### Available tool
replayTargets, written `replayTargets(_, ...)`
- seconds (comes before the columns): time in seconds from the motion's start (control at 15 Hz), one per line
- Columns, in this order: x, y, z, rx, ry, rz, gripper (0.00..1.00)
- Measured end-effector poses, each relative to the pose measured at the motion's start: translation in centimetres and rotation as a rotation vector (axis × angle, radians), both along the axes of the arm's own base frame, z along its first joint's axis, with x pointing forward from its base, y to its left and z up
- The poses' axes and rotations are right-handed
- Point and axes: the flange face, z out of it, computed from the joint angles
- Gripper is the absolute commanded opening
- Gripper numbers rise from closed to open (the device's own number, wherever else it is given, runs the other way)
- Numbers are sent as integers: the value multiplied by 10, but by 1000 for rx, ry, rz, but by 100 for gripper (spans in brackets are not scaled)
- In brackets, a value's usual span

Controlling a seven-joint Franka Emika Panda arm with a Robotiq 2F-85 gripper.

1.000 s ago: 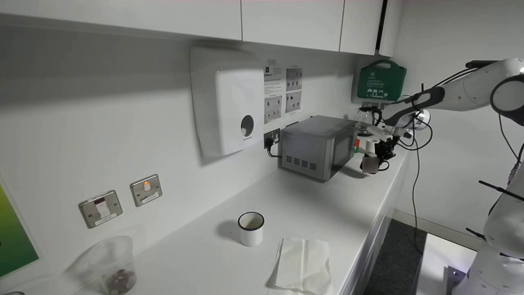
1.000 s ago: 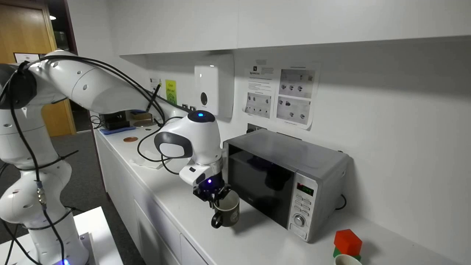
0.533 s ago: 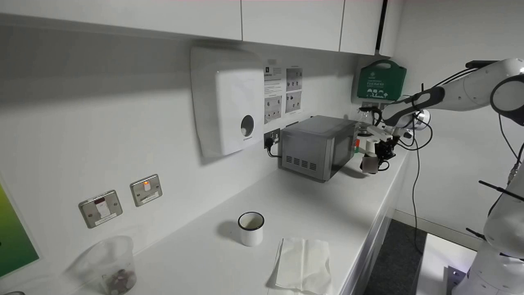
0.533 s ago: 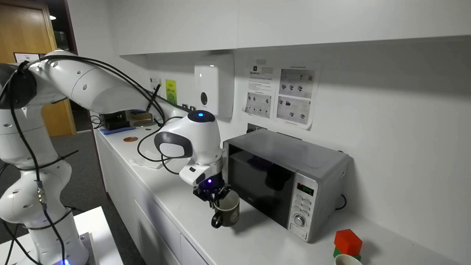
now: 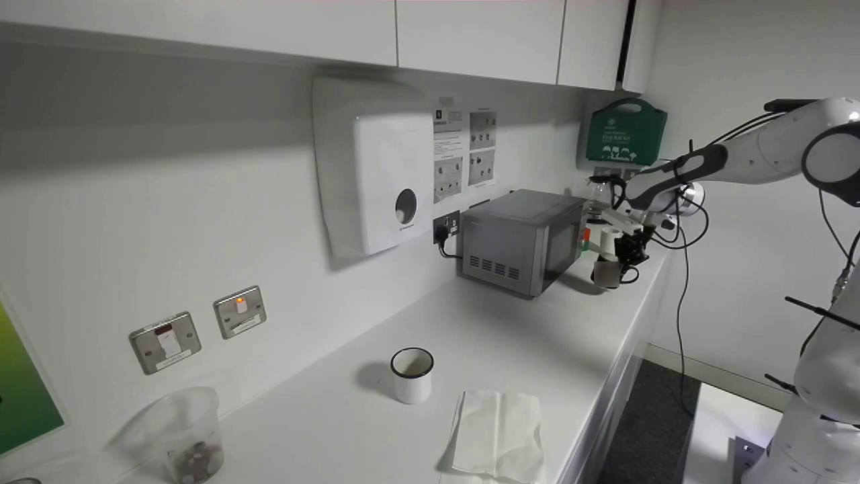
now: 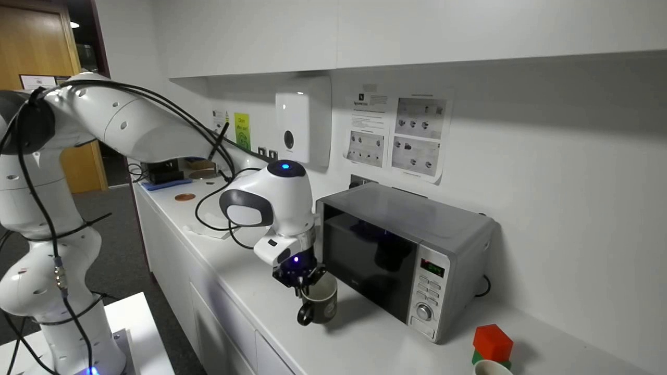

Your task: Pick up the cup and put it on the right side of the counter

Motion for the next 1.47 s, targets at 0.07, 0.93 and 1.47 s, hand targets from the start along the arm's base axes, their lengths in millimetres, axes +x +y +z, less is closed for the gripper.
replayTargets(0.07,1,0,-2,3,4,-7,2)
replayTargets(0.93,13,-57,21,-28,-33,-175,2)
replayTargets(1.47,27,-102,9,-81,0,-225,2)
